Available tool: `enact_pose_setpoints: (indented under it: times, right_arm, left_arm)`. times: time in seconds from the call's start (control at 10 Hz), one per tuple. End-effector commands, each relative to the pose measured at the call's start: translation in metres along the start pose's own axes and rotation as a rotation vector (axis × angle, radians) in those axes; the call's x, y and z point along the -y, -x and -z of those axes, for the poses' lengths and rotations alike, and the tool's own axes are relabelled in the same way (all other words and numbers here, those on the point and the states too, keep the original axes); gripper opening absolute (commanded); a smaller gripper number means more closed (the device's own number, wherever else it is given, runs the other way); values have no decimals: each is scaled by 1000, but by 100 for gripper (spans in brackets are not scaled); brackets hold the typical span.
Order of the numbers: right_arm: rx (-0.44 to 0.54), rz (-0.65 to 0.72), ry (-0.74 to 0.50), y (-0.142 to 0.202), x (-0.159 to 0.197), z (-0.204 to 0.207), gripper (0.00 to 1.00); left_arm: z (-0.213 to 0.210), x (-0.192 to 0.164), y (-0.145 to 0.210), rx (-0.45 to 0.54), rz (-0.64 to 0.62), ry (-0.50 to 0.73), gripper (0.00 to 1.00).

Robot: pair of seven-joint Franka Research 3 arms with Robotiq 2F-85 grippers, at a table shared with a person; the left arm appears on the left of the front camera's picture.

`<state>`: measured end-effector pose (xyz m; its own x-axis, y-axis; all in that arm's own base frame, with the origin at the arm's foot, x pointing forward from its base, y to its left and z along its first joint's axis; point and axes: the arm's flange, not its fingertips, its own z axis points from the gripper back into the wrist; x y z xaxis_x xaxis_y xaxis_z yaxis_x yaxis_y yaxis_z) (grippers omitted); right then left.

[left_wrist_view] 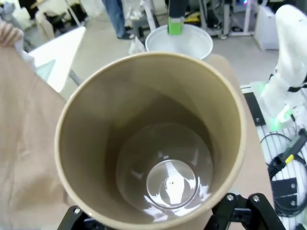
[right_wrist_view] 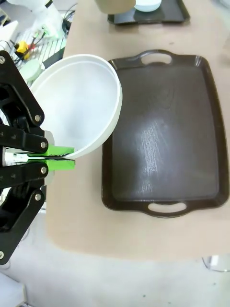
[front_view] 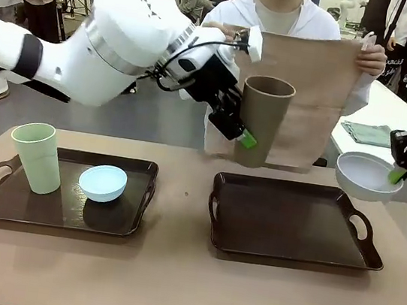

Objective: Set up a tray with a mat and arrange the tableware.
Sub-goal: Pick up the Picnic Bowl and Reusable plastic cup from the Handle tray in front of the human's position and hold them in the air.

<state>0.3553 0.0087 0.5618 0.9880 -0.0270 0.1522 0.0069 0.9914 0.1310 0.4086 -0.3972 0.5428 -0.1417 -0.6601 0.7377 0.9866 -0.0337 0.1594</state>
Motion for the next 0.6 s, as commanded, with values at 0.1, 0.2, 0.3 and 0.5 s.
enact_pose_setpoints:
  times: [0.1,0.2,0.3,0.5]
  right_arm:
    - [-49,-13,-18,-16,0,11,0]
    - [2,-6,2,2,-3,-4,0]
    - [2,-6,2,2,-3,-4,0]
    - [2,-6,2,2,-3,-4,0]
  left_arm:
    - [0,0,0,0,0,0,26]
    - [0,0,0,0,0,0,26]
    - [0,0,0,0,0,0,26]
    - [0,0,0,0,0,0,26]
